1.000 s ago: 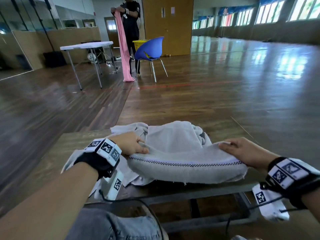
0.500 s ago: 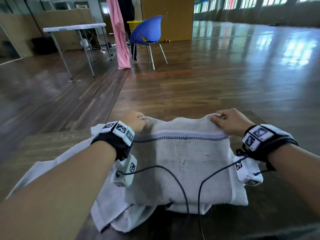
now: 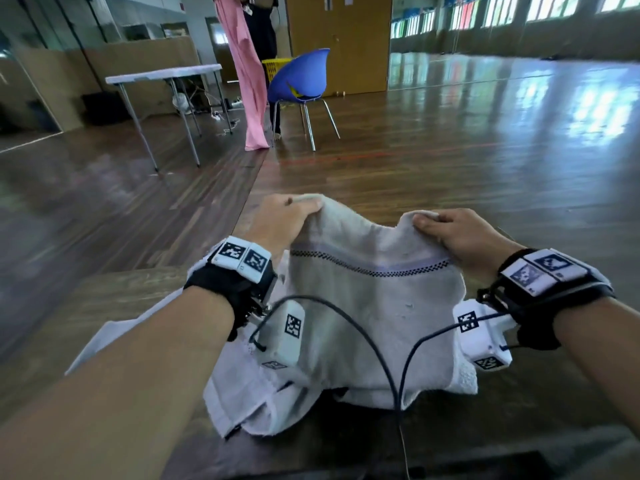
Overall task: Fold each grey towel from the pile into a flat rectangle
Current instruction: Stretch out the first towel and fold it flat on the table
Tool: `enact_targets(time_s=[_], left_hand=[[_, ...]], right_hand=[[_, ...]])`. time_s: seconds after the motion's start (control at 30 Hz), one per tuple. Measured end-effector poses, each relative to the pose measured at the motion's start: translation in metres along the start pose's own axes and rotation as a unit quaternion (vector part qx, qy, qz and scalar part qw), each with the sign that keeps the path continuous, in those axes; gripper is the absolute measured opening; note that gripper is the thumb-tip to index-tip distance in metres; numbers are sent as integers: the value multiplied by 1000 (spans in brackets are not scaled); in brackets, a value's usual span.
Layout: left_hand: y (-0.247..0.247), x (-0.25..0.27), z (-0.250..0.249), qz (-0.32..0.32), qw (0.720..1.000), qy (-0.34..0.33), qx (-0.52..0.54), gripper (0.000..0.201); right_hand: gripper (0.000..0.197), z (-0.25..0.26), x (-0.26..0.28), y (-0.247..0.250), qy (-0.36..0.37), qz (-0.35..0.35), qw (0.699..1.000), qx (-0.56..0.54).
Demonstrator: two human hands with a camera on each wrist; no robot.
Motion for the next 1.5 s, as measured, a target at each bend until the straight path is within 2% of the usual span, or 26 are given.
enact_targets(time_s=[0.07,0.13,0.17,0.23,0.3,0.37,0.4,0.43,0.5,0.53,0.6,0.8,0.9,0.97,1.03,1.1,1.17,1.3,1.43,1.5], left_hand=[[-13,22,-20,86,990,0,114,19],[-32,53,-26,205,966,14,156,13],[-42,72,-21,264,953,39,143,11],[-62,113,9,372,920,112,49,11],[-66,139,51,412,885,182,-117,10],[-60,142,80,389,855,198,-280,15],[-59,136,84,357,860,178,-319,17],[-57,127,79,309,883,145,-323,16],[-50,112,64,199,941,98,-254,14],[-50,107,57,166,957,84,-222,15],[-61,98,47,146,969,68,-188,17],[-105,64,43,112,945,71,-298,47],[-107,53,53,61,949,125,-282,70],[-102,51,58,11,955,169,-245,73],[-95,49,57,-18,958,191,-211,59],[-94,44,54,-7,969,180,-168,31],[-98,41,43,8,981,132,-145,20],[-108,52,11,23,989,6,-149,18],[-133,61,8,133,985,2,-113,22],[-146,67,4,173,978,-12,-116,30]], right_hand=[[21,13,22,-10,1,42,997,-69],[24,15,46,-17,-17,80,993,-80],[21,13,59,-21,-32,96,994,-46],[19,3,83,-28,-51,136,983,114],[32,-13,102,-38,-61,167,944,279],[42,-26,117,-43,-58,154,935,314],[40,-30,120,-41,-48,130,941,309],[34,-32,122,-37,-34,102,947,303],[19,-34,124,-30,-6,55,957,286],[16,-33,126,-27,7,38,960,279],[13,-31,127,-21,27,16,965,259],[9,-29,118,-17,52,24,978,200],[8,-23,113,-19,73,20,980,183],[8,-19,111,-21,89,26,980,176],[6,-16,110,-23,97,31,982,161],[9,-13,110,-22,101,28,985,137],[11,-11,110,-20,106,23,987,121],[9,-10,107,-14,100,26,989,109],[15,-9,108,-7,98,13,986,133],[16,-5,110,-4,111,-4,986,124]])
Point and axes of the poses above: each hand's wrist, its own x-axis away from the middle knuckle, its own y-axis out of the back of the hand, z = x × y, the point moved 10 cm from there along -x, towards the middle knuckle, and after that the axes turned 11 degrees about z, right-handed, at the moved point
